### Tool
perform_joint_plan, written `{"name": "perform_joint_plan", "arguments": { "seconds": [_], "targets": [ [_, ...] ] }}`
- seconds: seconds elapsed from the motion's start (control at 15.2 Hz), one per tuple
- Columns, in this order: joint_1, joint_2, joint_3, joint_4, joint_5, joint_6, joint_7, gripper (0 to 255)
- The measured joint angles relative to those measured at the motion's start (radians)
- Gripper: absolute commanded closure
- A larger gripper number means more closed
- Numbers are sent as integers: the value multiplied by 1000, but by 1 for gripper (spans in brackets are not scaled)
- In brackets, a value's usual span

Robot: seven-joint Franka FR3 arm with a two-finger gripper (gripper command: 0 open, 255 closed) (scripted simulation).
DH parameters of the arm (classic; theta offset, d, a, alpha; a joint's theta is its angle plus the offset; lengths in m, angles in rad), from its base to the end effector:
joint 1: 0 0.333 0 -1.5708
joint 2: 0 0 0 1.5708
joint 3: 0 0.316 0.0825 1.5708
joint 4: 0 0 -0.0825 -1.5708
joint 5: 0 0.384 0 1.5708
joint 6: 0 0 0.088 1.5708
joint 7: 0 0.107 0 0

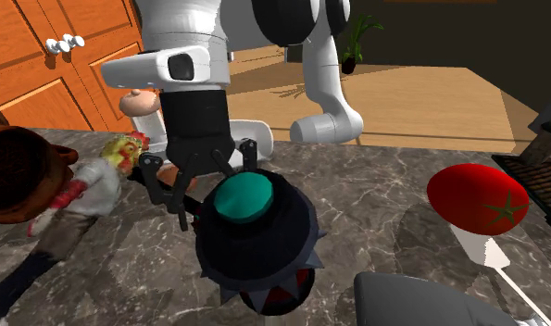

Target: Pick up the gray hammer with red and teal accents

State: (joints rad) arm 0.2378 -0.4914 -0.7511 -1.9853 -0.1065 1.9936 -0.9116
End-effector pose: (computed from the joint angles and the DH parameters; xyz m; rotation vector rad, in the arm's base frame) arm 0.3751 -0.3046 0.6382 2.9345 0.6288 0.6615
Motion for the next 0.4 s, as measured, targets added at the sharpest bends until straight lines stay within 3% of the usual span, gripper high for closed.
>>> {"name": "perform_joint_plan", "arguments": {
  "seconds": [0.4],
  "targets": [
    [13, 20, 4, 91, 13, -73, 4, 255]
  ]
}}
